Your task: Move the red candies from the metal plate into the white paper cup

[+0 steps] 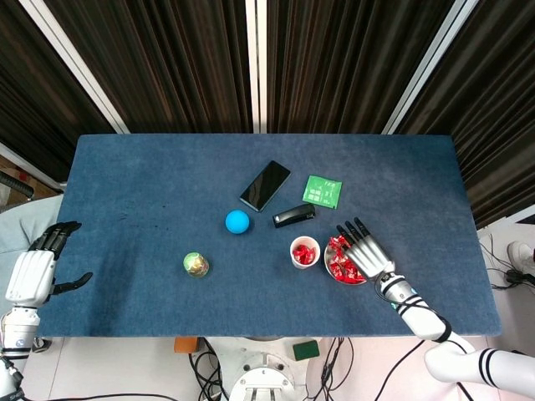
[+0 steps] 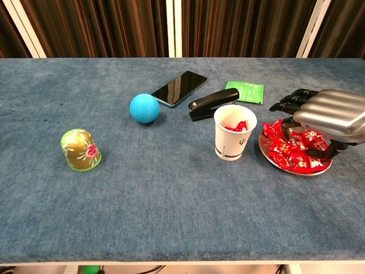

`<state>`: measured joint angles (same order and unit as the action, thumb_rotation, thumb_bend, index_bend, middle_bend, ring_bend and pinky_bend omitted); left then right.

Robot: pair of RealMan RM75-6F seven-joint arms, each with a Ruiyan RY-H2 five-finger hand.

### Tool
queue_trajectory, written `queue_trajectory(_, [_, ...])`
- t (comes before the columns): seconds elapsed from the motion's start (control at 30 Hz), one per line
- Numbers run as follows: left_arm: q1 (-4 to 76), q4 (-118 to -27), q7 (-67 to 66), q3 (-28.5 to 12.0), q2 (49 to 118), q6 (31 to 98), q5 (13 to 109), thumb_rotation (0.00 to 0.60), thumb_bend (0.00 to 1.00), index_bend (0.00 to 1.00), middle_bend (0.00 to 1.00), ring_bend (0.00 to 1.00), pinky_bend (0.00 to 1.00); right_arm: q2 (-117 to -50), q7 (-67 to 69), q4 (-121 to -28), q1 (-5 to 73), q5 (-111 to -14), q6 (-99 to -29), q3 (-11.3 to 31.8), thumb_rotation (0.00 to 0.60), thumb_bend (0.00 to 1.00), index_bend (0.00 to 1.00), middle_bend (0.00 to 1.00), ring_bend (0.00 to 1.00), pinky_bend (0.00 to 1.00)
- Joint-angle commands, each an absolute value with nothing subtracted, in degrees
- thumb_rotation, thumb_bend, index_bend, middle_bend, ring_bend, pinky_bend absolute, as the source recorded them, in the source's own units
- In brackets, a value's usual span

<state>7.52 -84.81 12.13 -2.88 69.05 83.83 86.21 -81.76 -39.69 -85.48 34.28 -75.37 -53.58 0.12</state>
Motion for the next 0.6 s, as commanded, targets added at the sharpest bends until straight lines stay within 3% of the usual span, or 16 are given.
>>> queue_trajectory(0.03, [7.49, -84.76, 12.19, -2.90, 69.02, 83.87, 86.17, 0.600, 0.12, 0.16, 0.14, 0.10, 0.24, -81.95, -40.02, -85.42, 34.44, -75.08, -53.32, 0.04, 0.600, 0.35, 0.38, 0.01, 0.00, 0.00])
queue_trajectory(0.37, [7.56, -84.84, 12.10, -2.90, 68.89, 83.78, 86.26, 0.600, 0.12, 0.16, 0.14, 0.10, 0.24, -82.15, -40.97, -85.14, 34.49, -73.98, -53.29, -0.48, 0.600, 0.35, 0.38, 0.01, 0.00, 0.00])
queue_trajectory(0.6, [7.69, -85.02, 11.85, -2.97, 68.87, 83.62, 86.18, 0.600, 0.12, 0.16, 0.14, 0.10, 0.24, -81.97, -40.91, -85.03, 34.55, -73.71, -53.59, -0.57, 0.600, 0.36, 0.46, 0.01, 0.00, 0.00])
